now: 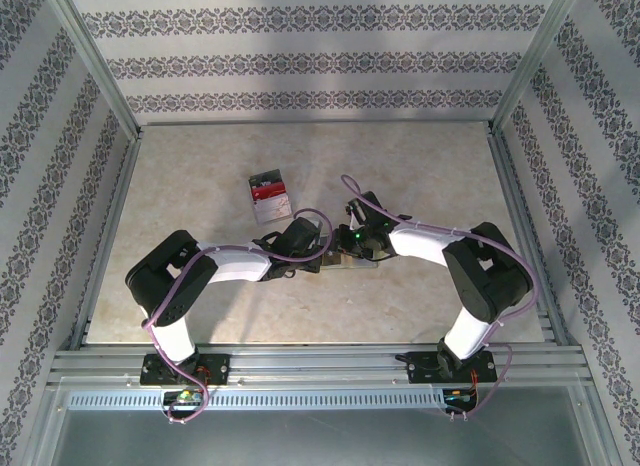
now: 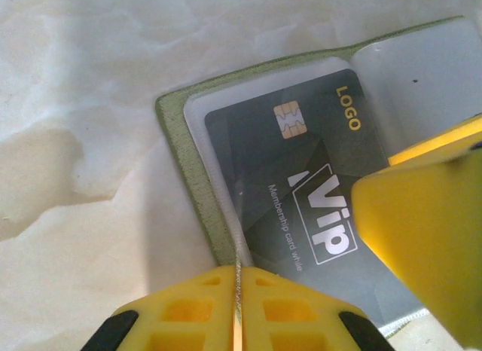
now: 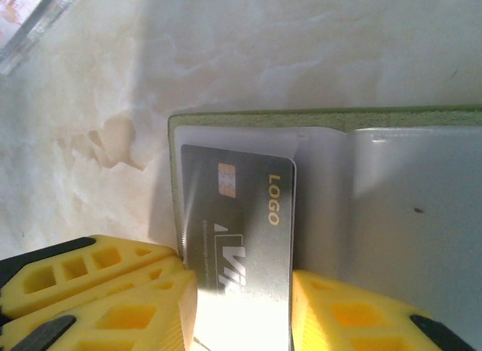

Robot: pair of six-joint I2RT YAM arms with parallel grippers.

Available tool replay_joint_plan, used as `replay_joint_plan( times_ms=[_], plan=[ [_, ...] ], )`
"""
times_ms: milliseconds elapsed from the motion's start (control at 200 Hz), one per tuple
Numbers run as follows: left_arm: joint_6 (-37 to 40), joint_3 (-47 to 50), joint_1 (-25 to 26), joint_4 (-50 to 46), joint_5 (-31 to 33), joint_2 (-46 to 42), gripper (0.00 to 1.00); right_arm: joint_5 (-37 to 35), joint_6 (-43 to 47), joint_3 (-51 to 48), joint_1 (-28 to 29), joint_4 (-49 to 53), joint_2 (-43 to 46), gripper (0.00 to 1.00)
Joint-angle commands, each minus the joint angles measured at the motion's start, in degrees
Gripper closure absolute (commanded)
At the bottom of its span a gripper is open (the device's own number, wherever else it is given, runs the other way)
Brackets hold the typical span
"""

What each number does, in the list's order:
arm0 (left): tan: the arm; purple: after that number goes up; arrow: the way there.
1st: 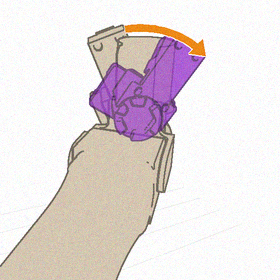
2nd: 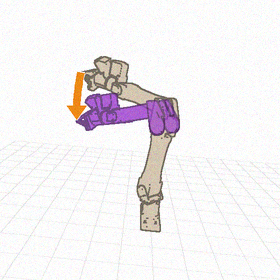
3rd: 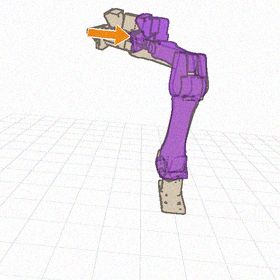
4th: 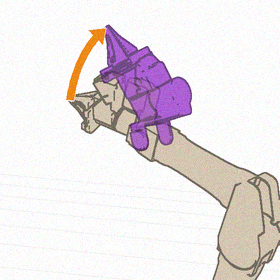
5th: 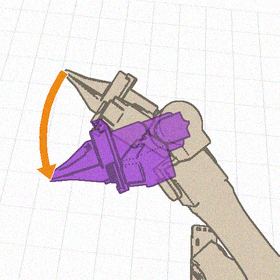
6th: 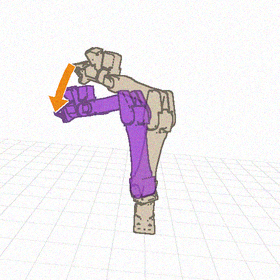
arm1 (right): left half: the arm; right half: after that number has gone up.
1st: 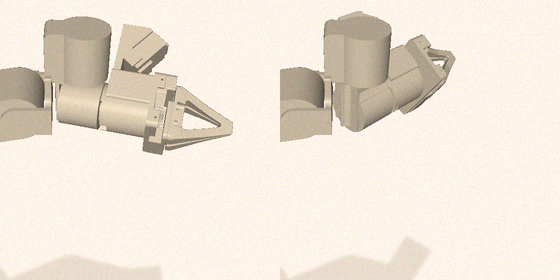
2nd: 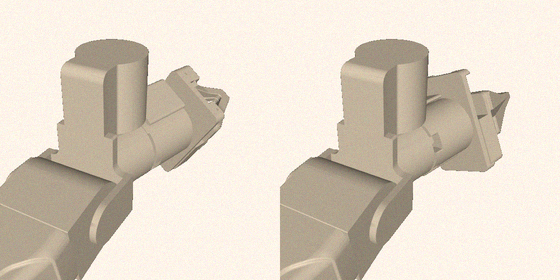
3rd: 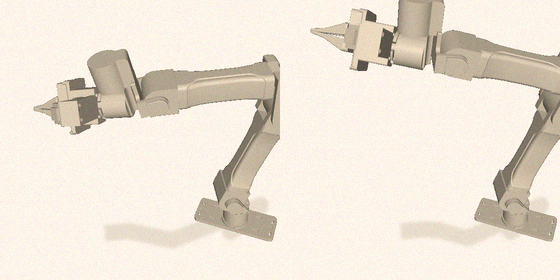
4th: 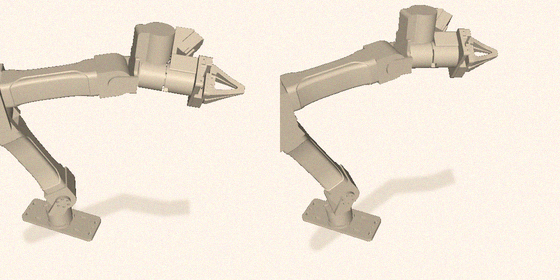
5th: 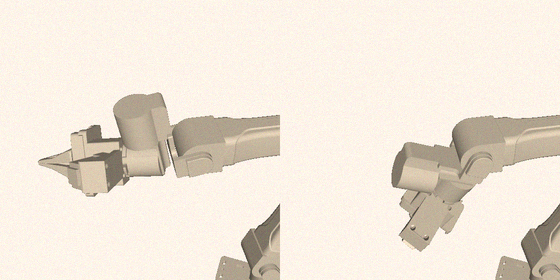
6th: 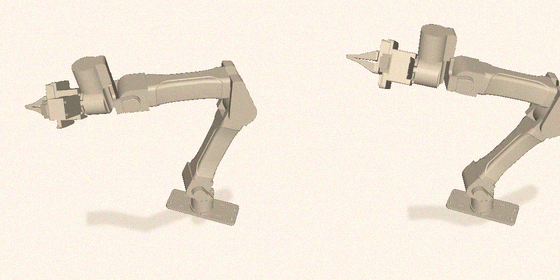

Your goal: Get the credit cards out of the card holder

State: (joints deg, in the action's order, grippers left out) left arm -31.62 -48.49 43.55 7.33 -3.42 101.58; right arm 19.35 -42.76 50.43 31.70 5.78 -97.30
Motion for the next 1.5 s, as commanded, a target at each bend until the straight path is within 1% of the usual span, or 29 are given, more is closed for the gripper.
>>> replay_joint_plan(
  times_ms=[0, 135, 295, 575, 675, 904, 1039, 1234, 1499],
  plan=[
    [-0.7, 0.7, 0.7, 1.3, -1.1, 1.0, 0.90, 2.9, -0.9, -1.0, -0.1, -2.1, 2.6, 0.63],
    [-0.6, 0.8, 0.7, 1.3, -1.0, 1.0, 0.91, 4.9, -1.5, -2.2, -0.7, -4.3, 3.1, 0.63],
    [-0.6, 0.6, 0.7, 1.2, -1.2, 1.0, 0.91, 8.7, -3.3, -4.1, -1.0, -9.7, 2.0, 0.63],
    [-0.6, 0.6, 0.7, 1.0, -0.9, 0.9, 0.91, 11.9, -5.6, -5.6, -1.0, -15.6, -1.3, 0.63],
    [-0.6, 0.4, 0.7, 0.8, -0.7, 1.0, 0.91, 13.2, -6.9, -6.0, -0.9, -18.1, -1.8, 0.65],
    [-0.8, 0.2, 0.7, 0.0, 0.0, 0.7, 0.91, 13.6, -7.6, -7.3, -2.0, -19.6, 0.4, 0.67],
    [-0.8, 0.0, 0.7, -0.2, 0.0, 1.1, 0.91, 15.2, -9.0, -9.5, -3.4, -22.8, 1.8, 0.72],
    [-1.0, -0.3, 0.7, -0.4, 0.2, 1.6, 0.91, 16.3, -10.1, -11.6, -4.9, -25.3, 3.4, 0.72],
    [-0.9, 0.0, 0.7, -0.5, 0.4, 1.5, 0.91, 16.5, -10.3, -13.0, -6.4, -25.7, 5.1, 0.73]
  ],
)
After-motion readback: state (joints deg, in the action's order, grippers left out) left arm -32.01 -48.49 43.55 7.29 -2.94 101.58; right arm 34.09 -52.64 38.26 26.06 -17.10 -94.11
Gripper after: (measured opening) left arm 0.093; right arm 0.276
